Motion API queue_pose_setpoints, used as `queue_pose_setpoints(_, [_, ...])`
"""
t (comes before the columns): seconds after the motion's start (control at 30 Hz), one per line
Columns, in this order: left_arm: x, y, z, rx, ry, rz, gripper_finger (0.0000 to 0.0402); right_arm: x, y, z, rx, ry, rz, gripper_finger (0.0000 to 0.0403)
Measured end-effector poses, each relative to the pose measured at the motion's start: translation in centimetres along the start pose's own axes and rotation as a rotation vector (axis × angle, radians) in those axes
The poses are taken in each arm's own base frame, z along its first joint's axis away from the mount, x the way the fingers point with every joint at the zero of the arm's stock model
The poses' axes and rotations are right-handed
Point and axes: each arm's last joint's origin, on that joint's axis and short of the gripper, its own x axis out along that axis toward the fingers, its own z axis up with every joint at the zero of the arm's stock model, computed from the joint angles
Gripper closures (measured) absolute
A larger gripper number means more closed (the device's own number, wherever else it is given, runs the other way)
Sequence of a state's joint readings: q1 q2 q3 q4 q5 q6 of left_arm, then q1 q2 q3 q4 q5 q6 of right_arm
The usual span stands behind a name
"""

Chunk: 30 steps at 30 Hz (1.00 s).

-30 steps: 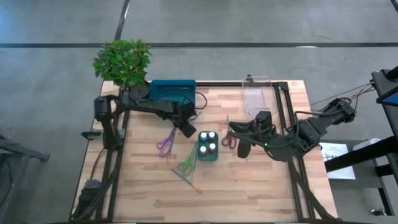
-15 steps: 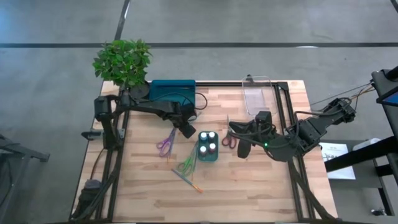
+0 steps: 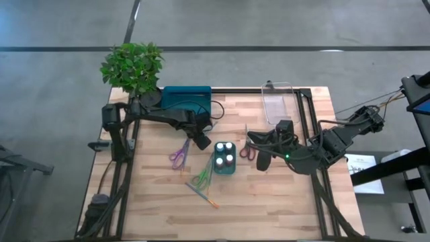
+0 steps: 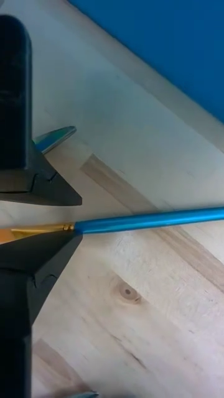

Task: Pick & Place Paint Supplies
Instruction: Put the top big blue paint brush into the blue bin

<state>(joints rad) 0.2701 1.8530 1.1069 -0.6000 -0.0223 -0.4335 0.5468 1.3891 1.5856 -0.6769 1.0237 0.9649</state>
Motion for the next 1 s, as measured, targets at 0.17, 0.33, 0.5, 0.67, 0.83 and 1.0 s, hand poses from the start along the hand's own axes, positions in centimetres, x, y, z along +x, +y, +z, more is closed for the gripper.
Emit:
queue_pose_setpoints(0.17, [0.0, -0.3, -0.2, 0.011, 0.004, -0.001, 0.0316, 0.0, 0.0, 0.0, 0.000, -0.001, -0.001, 0.0394])
queue_pose_setpoints(0.33, [0.0, -0.7, -0.4, 0.018, 0.010, -0.002, 0.0316, 0.0, 0.0, 0.0, 0.000, -0.004, -0.003, 0.0394])
queue_pose_setpoints(0.5, [0.0, -0.6, -0.4, 0.011, 0.009, -0.001, 0.0316, 0.0, 0.0, 0.0, 0.000, -0.004, -0.004, 0.0394])
queue_pose_setpoints(0.67, [0.0, -0.6, -0.4, 0.011, 0.008, 0.001, 0.0334, 0.0, 0.0, 0.0, 0.000, -0.005, -0.004, 0.0394])
queue_pose_setpoints(0.83, [0.0, -1.0, -0.6, 0.032, 0.007, -0.001, 0.0390, 0.0, 0.0, 0.0, -0.002, -0.007, -0.005, 0.0394])
queue_pose_setpoints(1.0, [1.1, -1.8, -0.9, 0.055, 0.036, 0.004, 0.0394, 0.0, 0.0, 0.0, -0.007, -0.008, -0.006, 0.0394])
